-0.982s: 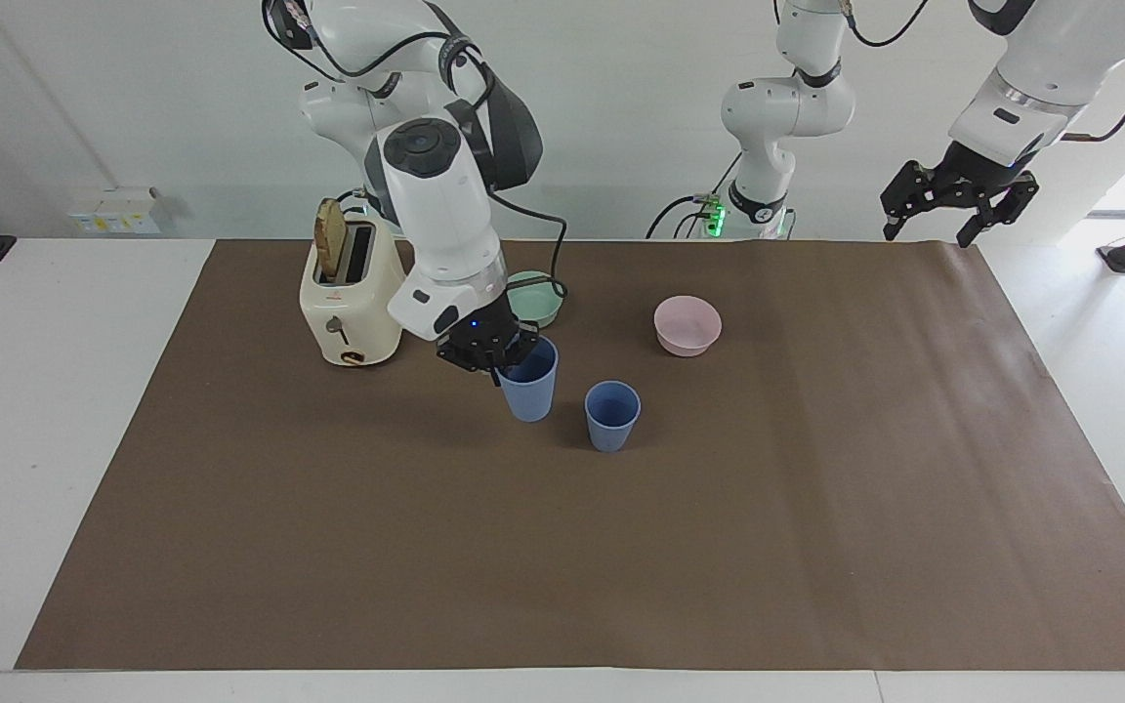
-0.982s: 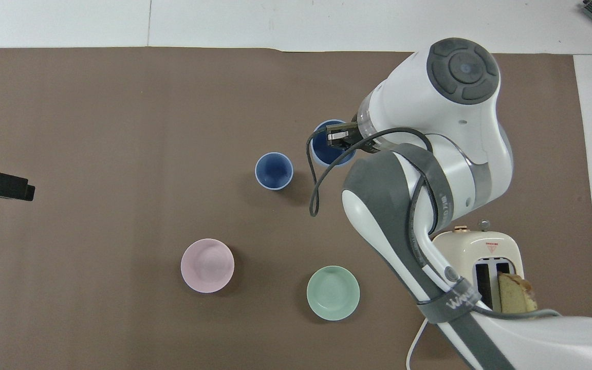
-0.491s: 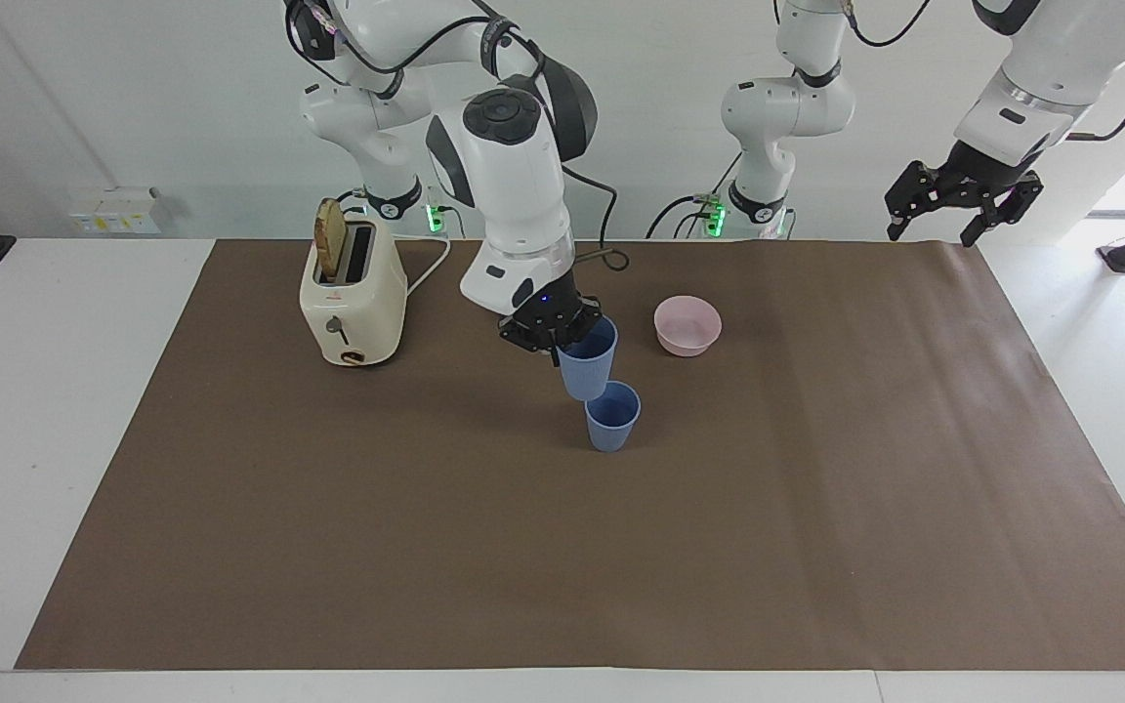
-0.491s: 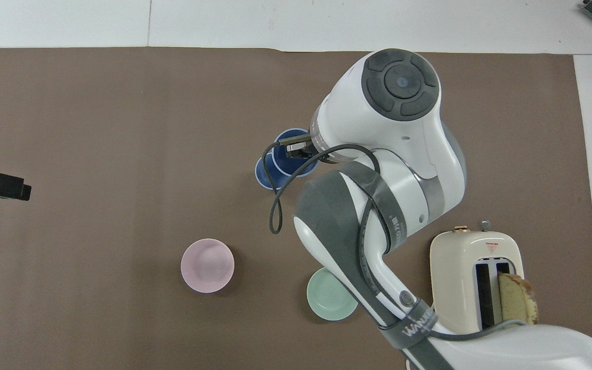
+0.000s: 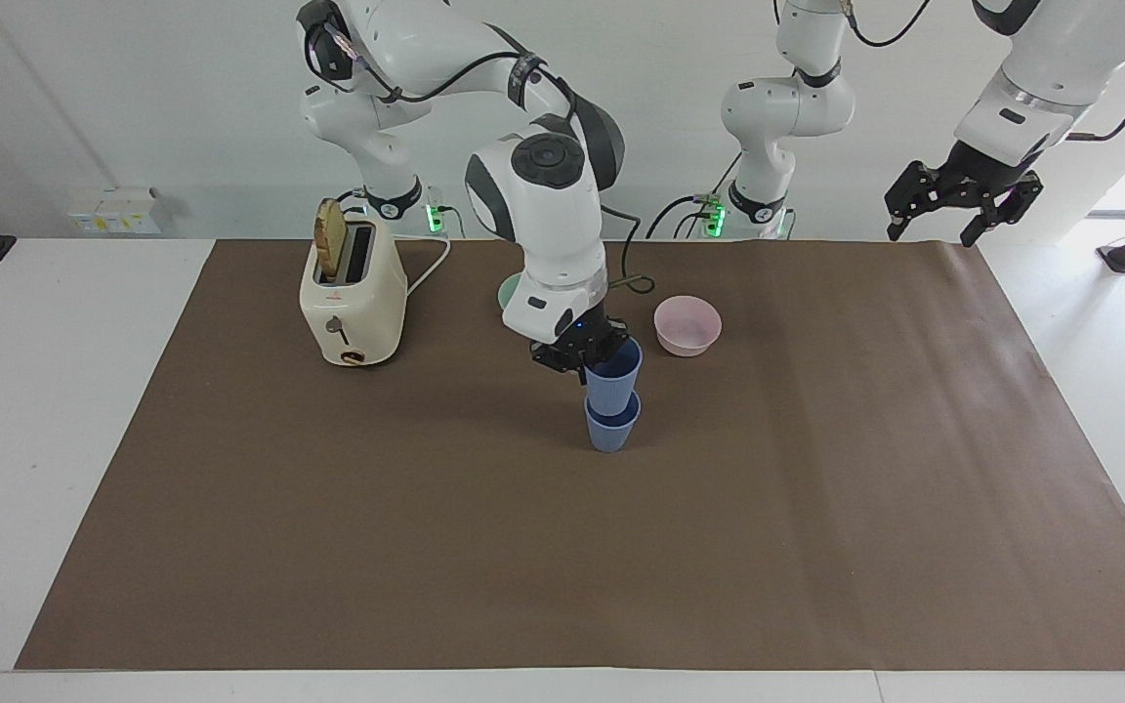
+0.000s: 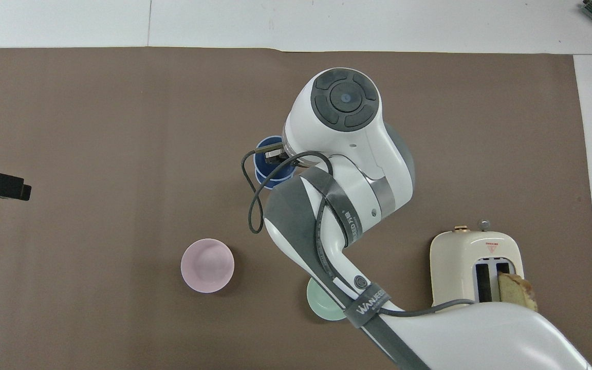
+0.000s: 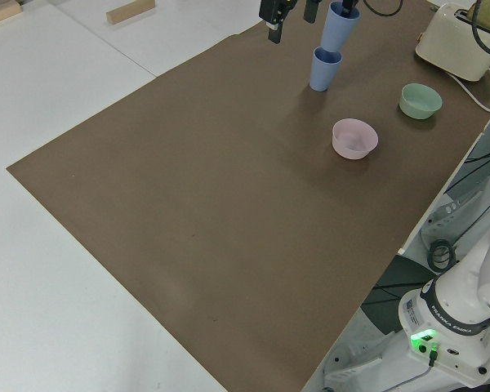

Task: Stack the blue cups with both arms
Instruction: 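Lower the blue cup into the placed cup with the right gripper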

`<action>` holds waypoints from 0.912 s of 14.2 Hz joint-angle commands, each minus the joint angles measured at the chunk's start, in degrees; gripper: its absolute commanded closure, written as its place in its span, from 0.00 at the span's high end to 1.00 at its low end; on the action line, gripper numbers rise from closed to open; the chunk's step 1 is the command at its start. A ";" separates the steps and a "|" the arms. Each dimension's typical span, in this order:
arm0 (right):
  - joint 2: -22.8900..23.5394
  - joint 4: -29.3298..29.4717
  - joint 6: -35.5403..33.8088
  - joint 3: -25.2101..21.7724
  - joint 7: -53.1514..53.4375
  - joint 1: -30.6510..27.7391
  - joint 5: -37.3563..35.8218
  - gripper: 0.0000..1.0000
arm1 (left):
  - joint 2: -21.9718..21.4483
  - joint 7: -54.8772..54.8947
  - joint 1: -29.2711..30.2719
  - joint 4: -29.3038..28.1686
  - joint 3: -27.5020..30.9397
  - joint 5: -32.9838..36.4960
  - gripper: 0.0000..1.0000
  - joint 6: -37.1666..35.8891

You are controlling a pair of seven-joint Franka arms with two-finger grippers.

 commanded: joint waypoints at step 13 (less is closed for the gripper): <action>2.11 0.79 0.38 0.46 1.78 0.01 -1.57 0.00 | -0.67 -0.44 0.84 -0.65 -0.49 -0.18 1.00 0.46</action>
